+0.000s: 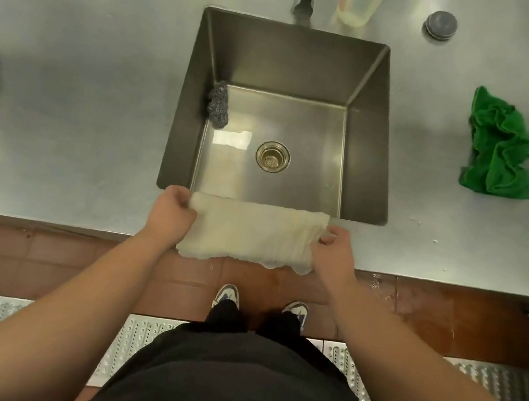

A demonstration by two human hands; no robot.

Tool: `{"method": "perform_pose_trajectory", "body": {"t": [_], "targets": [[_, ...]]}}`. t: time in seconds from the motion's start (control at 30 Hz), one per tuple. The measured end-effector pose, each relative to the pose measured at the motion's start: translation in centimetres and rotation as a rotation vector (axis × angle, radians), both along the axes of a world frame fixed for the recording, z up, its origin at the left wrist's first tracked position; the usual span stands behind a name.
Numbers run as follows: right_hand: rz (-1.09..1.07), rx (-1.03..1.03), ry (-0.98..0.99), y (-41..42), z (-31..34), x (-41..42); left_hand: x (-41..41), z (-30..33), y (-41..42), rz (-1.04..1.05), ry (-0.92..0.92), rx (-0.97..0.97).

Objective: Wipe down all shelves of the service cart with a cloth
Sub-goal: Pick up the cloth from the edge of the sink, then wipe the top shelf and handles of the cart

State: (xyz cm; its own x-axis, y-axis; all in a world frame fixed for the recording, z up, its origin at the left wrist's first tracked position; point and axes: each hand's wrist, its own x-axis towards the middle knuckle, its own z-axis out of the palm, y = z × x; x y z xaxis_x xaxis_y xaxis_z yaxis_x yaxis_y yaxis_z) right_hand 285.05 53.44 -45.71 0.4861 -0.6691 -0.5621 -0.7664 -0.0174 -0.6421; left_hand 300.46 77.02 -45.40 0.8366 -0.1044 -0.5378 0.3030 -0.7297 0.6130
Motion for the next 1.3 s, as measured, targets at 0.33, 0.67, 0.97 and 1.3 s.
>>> {"method": "perform_pose_trajectory", "body": {"t": [0.33,0.67,0.97,1.3], "targets": [[-0.181,0.151,-0.073,-0.9,1.9,0.6,2.3,2.3,1.2,0.066,0.259,-0.252],[-0.288,-0.147,-0.532,-4.0,9.1,-3.2,3.7,9.5,-3.3,-0.157,-0.113,-0.533],[-0.487,-0.302,-0.607,-9.0,14.1,-11.4,0.2,14.3,-13.4,-0.757,-0.364,-0.257],[-0.535,-0.251,-0.514,-14.8,15.7,-29.3,-12.7,17.9,-28.1,-0.972,-0.565,-0.304]]}}
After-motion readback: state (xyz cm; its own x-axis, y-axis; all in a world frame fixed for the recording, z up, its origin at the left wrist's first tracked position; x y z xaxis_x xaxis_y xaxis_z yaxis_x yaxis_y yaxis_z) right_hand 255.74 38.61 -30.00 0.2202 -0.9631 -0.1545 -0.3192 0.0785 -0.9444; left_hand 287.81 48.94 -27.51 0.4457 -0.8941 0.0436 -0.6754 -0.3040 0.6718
